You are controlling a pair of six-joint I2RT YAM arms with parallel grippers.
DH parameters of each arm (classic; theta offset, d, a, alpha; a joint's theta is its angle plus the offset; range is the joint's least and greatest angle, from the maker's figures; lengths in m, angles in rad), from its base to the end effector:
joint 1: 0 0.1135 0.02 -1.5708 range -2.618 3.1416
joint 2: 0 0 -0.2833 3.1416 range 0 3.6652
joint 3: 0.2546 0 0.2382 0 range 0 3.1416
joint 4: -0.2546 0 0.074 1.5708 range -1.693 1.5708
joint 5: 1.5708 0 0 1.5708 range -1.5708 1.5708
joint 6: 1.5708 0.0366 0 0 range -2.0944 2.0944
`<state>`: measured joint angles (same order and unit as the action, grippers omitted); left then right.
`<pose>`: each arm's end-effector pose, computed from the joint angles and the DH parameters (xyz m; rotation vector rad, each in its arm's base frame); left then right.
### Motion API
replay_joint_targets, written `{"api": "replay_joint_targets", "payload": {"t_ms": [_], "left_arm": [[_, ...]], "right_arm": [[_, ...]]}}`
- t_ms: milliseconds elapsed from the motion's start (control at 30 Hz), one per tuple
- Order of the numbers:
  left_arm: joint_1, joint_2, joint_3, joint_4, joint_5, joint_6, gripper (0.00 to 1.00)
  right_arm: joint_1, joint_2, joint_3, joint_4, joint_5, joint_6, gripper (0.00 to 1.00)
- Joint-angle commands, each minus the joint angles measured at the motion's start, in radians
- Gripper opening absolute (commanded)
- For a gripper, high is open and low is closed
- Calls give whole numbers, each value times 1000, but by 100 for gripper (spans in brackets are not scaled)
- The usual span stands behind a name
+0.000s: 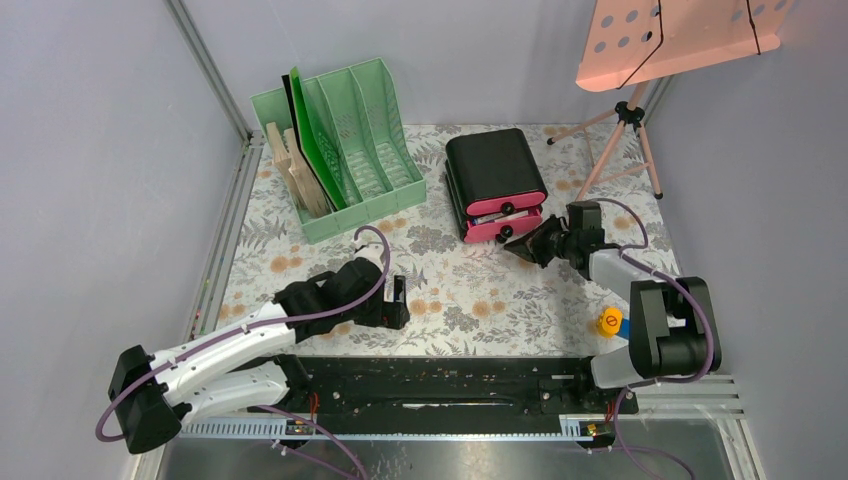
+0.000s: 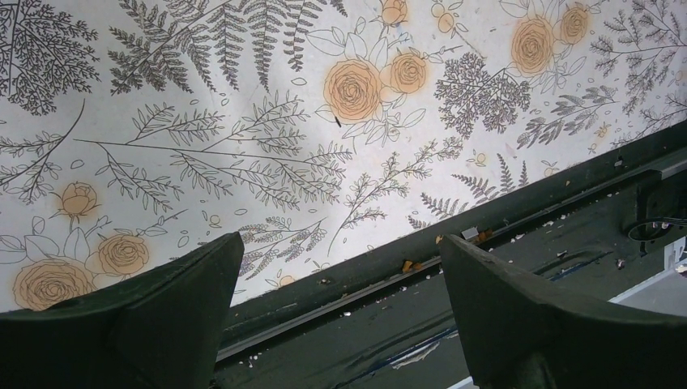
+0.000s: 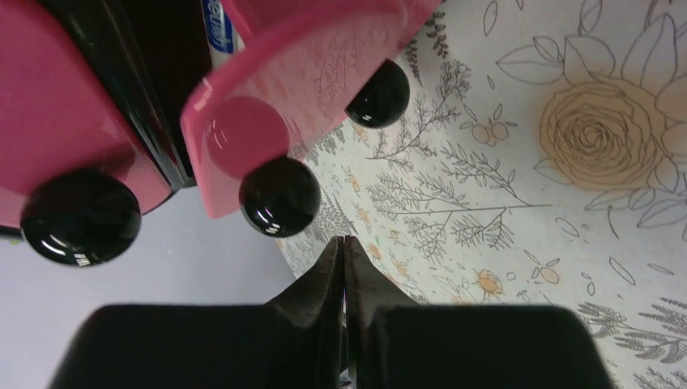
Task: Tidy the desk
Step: Close the drawer in the storage box.
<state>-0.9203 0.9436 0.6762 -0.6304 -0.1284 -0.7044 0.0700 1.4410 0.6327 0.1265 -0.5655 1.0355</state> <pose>0.1010 -0.1250 0.2536 0.2167 2.5291 -0.5322 0.2654 0.0383 0.2031 0.8196 2.2788 1.1930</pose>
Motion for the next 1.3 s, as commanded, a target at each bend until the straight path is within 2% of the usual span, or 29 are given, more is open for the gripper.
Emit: {"api": "replay_joint_targets", "payload": {"t_ms": [0, 467, 867, 1000, 1267], "left_arm": [[-3, -23, -6, 37, -21, -1, 94], [-4, -21, 3, 18, -27, 3, 94], [-4, -10, 14, 9, -37, 8, 94], [-3, -16, 22, -1, -45, 6, 94], [-3, -7, 73, -11, -49, 25, 94]], "right_arm": [[-4, 37, 71, 23, 19, 12, 4], [-4, 146, 154, 84, 31, 69, 3], [-3, 166, 190, 102, 32, 85, 3], [-3, 144, 176, 91, 34, 67, 3], [-3, 10, 112, -59, 78, -64, 6]]}}
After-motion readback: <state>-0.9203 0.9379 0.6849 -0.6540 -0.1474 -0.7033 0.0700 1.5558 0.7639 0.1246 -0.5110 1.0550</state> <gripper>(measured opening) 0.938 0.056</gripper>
